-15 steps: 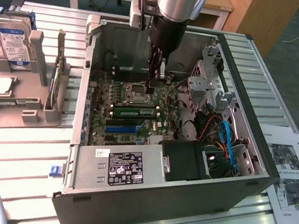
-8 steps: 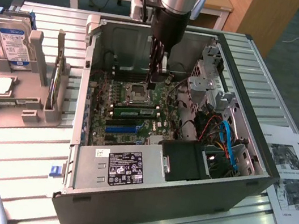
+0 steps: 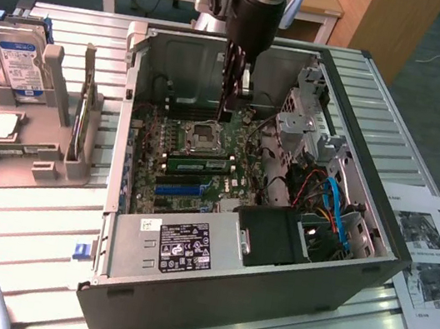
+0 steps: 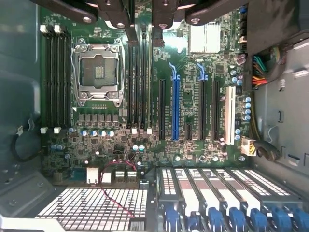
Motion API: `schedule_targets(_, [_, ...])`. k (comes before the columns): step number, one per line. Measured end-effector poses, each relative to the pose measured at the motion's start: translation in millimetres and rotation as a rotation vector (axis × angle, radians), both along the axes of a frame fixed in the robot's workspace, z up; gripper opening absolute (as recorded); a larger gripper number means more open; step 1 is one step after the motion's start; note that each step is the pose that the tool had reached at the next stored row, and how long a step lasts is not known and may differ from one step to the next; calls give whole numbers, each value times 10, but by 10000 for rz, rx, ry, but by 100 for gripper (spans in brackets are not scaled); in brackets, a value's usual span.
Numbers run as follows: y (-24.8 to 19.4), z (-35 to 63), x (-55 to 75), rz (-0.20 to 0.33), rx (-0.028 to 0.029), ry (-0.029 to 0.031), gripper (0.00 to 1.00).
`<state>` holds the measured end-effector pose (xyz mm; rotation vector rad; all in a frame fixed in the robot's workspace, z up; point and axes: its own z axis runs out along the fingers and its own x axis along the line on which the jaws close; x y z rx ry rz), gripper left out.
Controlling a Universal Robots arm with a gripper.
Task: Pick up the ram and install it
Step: 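Insert the ram into the slot, then press down the ram until it locks into place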
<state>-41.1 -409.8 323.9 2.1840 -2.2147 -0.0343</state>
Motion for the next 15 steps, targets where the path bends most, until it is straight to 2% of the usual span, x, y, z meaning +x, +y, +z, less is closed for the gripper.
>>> schedule_targets(6, [0, 107, 0, 0, -1, 1, 25])
schedule_targets(15, [0, 110, 0, 0, -1, 0, 25])
